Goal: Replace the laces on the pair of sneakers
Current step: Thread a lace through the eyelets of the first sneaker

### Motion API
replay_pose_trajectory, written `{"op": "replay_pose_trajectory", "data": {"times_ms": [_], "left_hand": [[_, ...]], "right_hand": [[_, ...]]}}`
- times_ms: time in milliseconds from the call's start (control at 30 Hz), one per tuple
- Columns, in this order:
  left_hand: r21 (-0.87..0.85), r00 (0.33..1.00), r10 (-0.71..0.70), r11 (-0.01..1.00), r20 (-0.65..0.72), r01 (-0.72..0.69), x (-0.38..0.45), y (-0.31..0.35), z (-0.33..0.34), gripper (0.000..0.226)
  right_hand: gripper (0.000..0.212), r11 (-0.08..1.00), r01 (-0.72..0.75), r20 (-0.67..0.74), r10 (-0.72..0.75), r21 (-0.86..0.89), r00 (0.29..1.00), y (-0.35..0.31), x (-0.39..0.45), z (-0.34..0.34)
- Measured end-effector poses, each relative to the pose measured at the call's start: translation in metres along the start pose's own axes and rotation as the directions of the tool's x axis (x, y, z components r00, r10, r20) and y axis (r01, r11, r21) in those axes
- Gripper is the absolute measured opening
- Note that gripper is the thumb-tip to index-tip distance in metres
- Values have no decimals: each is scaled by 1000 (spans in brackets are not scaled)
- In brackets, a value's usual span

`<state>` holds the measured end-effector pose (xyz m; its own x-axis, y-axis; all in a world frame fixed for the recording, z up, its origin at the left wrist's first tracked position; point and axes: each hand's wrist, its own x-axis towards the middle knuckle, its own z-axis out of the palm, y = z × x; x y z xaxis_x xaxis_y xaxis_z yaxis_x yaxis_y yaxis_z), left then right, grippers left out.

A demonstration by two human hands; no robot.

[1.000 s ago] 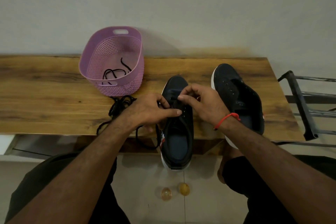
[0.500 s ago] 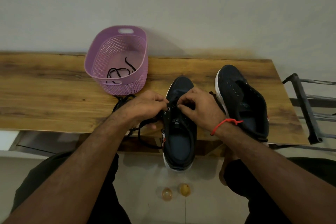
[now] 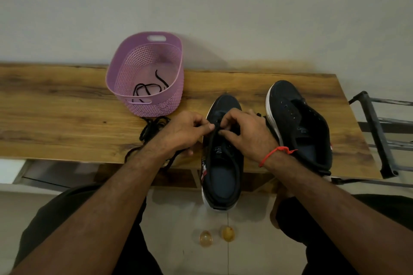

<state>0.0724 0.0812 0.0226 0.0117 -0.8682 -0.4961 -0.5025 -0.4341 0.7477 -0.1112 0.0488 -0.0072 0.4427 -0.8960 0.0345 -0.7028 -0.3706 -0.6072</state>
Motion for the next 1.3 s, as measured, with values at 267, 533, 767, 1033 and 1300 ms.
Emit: {"op": "replay_pose_trajectory", "data": {"times_ms": [267,533,767,1033,1300], "left_hand": [[-60,964,85,993,-252,-104,2,6,-5,13],[-591,934,3,774,-356,-228,-1,11,-38,22],[482,974,225,851,27,-210,8,-7,-1,11],[-76,581,280,856,-764,-512,0,13,-19,28],[-204,969,132,963,-210,-176,3,9,-15,27]], "right_hand": [[41,989,36,29,-32,-145,999,-1,-5,-2],[24,990,49,26,-46,-134,999,8,-3,-1],[46,996,20,33,-18,-84,999,11,-2,-9],[63,992,-17,115,31,-126,993,16,-2,-12],[65,991,8,113,7,-135,994,16,-3,-11]]}}
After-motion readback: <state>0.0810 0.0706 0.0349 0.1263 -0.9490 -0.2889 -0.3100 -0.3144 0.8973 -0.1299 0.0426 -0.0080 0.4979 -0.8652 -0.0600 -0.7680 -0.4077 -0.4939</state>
